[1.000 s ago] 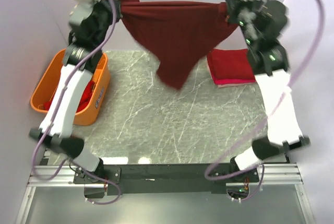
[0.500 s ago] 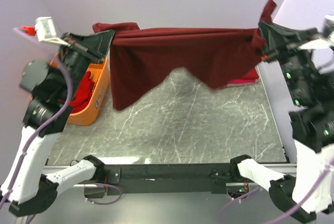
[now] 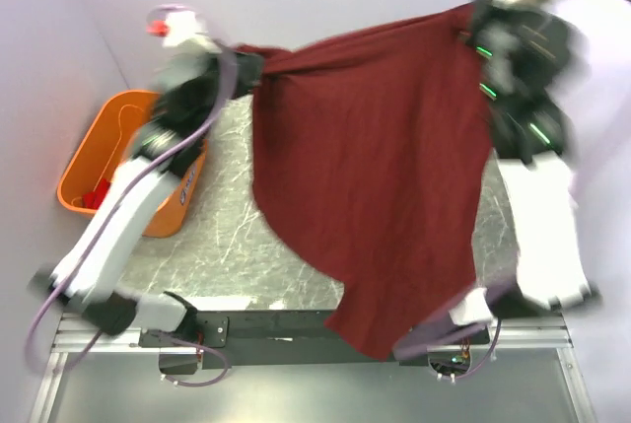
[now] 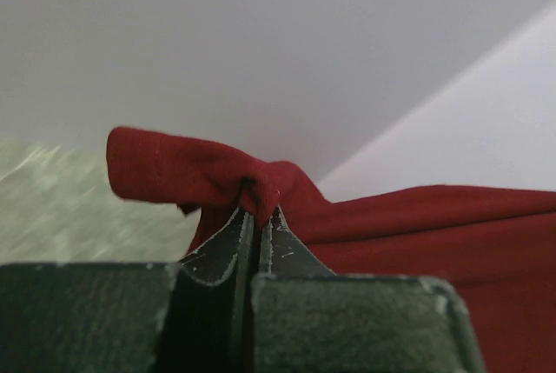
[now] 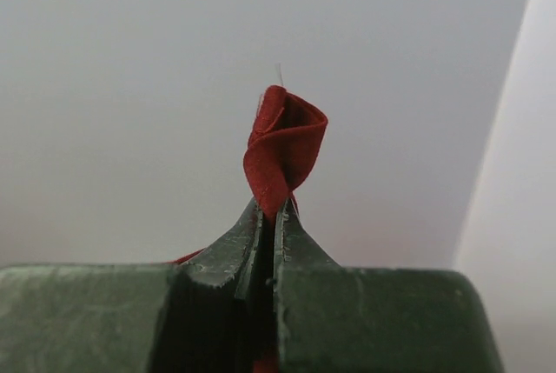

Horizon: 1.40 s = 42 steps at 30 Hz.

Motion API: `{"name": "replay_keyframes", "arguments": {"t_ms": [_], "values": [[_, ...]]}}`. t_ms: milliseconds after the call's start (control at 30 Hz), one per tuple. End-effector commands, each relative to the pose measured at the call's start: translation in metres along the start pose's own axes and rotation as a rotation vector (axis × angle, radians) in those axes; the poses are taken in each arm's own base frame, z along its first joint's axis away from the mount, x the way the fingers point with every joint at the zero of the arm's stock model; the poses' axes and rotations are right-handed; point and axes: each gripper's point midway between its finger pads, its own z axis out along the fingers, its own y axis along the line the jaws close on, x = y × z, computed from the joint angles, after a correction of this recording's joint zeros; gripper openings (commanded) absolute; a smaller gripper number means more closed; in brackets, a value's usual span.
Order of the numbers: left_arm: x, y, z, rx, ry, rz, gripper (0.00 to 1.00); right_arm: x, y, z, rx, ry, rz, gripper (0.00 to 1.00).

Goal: Fold and stack the t-shirts
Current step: Flatten the tshirt out

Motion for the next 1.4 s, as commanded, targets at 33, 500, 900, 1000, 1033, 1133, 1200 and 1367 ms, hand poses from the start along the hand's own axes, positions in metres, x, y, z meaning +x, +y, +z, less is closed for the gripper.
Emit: {"name": "replay_keyframes", "arguments": {"t_ms": [33,500,900,1000,1033,1133,1200,1367], "values": [[0.105,0.144,0.064,-0.476,0.200,0.160,0.16,0.168,-0.058,0.073,0.377,0.336,-0.139,0.00],[0.183,0.211,0.086,-0.574,0.392,0.184,0.99,0.367,-0.060,0.088,0.476,0.720,-0.111,0.75],[0.213,0.265,-0.058,-0.800,0.449,0.084,0.99,0.430,0.169,-0.103,-0.361,1.022,0.125,0.76],[0.231,0.273,-0.095,-0.814,0.505,0.038,1.00,0.453,0.211,-0.136,-0.485,1.119,0.156,0.76],[0.249,0.284,-0.113,-0.833,0.553,0.035,0.99,0.457,0.217,-0.139,-0.493,1.136,0.166,0.76],[0.272,0.287,-0.137,-0.803,0.599,-0.035,0.99,0.482,0.229,-0.148,-0.507,1.203,0.187,0.73],[0.283,0.289,-0.147,-0.781,0.610,-0.072,0.99,0.506,0.230,-0.154,-0.475,1.262,0.177,0.72],[0.304,0.287,-0.153,-0.729,0.665,-0.119,0.99,0.550,0.222,-0.159,-0.368,1.342,0.140,0.70]]}}
